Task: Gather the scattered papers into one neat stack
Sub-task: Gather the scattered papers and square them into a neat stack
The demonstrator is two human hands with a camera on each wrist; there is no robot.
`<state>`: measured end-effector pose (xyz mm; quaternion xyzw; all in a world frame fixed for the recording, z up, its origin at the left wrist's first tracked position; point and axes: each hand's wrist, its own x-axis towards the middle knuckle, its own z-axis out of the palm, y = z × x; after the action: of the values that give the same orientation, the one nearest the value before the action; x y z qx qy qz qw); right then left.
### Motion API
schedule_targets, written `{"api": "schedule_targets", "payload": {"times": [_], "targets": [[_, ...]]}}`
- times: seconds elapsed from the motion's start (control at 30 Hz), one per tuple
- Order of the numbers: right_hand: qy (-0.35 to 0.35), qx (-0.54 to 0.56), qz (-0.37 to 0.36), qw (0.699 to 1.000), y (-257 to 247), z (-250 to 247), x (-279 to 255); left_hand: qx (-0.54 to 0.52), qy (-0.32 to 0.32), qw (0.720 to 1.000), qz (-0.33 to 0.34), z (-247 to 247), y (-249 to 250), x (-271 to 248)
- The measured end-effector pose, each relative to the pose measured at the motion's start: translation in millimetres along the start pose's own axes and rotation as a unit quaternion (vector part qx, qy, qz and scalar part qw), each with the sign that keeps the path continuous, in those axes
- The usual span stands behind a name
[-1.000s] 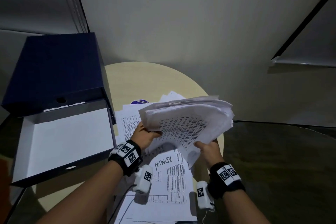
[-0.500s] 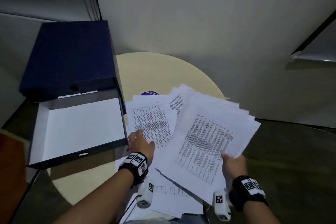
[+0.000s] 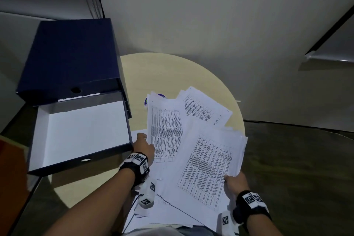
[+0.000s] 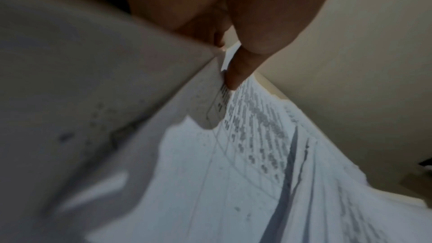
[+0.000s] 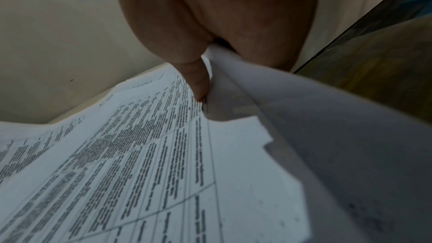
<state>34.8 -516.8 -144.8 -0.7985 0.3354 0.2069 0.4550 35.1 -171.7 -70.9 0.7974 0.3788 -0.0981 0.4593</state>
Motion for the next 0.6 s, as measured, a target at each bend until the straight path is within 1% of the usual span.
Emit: {"api": "schedule_targets", "payload": {"times": [0.1,0.17,0.2,0.27,0.37,0.47,0.6], "targets": [[0.001,-0.001,0.0,1.0,-1,-2,-2,0.066,0.014,0.995,0.071,-8,14,-9],[0.002,-0.002,-0.001,1.0,-1,0,-2,0.1,0.048,0.985,0.13,-12,24,-16],[0.005,-0.003,-0.003,1.0,1,1,2,0.104,0.062,0.98,0.156,-13,31,-21],[0.004,0.002,0.005,1.0,0,2,2,0.106,0.085,0.973,0.187,-18,46,-30],[0.002,-0.002,0.007,1.0,-3,3,-3,0.083,0.121,0.962,0.232,-31,71,-39],[0.006,-0.001,0.006,1.0,0,3,-1,0.041,0.164,0.944,0.284,-47,95,-40],[0.004,0.007,0.005,1.0,0,4,0,-0.007,0.214,0.918,0.333,-74,125,-45]]}}
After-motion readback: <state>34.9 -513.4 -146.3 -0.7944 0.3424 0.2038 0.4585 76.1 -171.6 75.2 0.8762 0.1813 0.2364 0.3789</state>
